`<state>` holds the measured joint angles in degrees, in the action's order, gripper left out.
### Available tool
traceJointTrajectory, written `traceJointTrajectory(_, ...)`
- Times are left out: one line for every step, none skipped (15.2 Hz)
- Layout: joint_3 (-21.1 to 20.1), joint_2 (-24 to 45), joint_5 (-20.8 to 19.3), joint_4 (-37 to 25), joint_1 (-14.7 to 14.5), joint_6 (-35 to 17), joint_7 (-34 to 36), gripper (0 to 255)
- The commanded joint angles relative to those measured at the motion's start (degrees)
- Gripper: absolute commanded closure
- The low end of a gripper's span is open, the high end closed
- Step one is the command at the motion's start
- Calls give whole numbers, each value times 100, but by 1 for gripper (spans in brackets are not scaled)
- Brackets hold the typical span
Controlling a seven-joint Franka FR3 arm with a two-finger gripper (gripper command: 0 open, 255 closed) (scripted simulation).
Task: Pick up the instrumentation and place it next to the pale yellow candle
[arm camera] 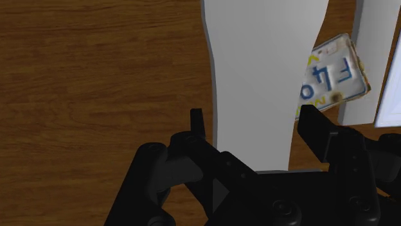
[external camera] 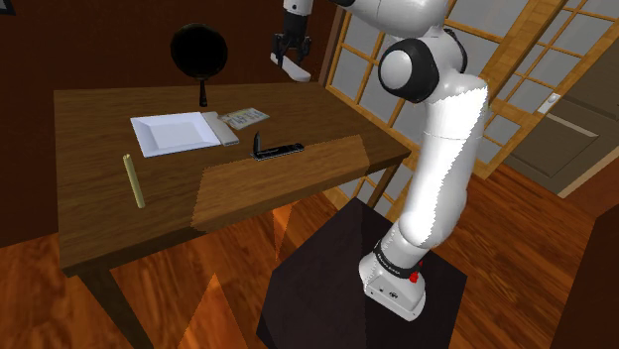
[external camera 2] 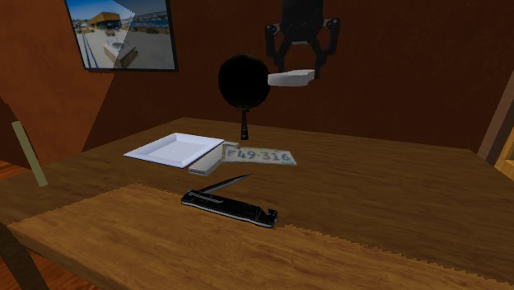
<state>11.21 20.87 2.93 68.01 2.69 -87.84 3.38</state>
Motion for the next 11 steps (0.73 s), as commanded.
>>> traceJointTrajectory(-65, -358, -86, 560, -230, -206, 262, 255)
traceJointTrajectory(-103, -477, -116, 725, -324, -254, 386, 255)
traceJointTrajectory(-145, -587, -144, 878, -415, -297, 511, 255)
traceJointTrajectory(-188, -690, -169, 1018, -504, -335, 638, 255)
traceJointTrajectory(-232, -786, -192, 1147, -592, -369, 765, 255)
traceJointTrajectory(-279, -874, -213, 1266, -677, -399, 893, 255)
traceJointTrajectory(-328, -956, -233, 1374, -760, -426, 1023, 255)
traceJointTrajectory(-378, -1031, -250, 1473, -842, -449, 1152, 255)
traceJointTrajectory(-428, -1100, -265, 1563, -923, -470, 1282, 255)
traceJointTrajectory(-481, -1163, -279, 1644, -1001, -488, 1412, 255)
traceJointTrajectory(-533, -1219, -291, 1716, -1080, -503, 1543, 255)
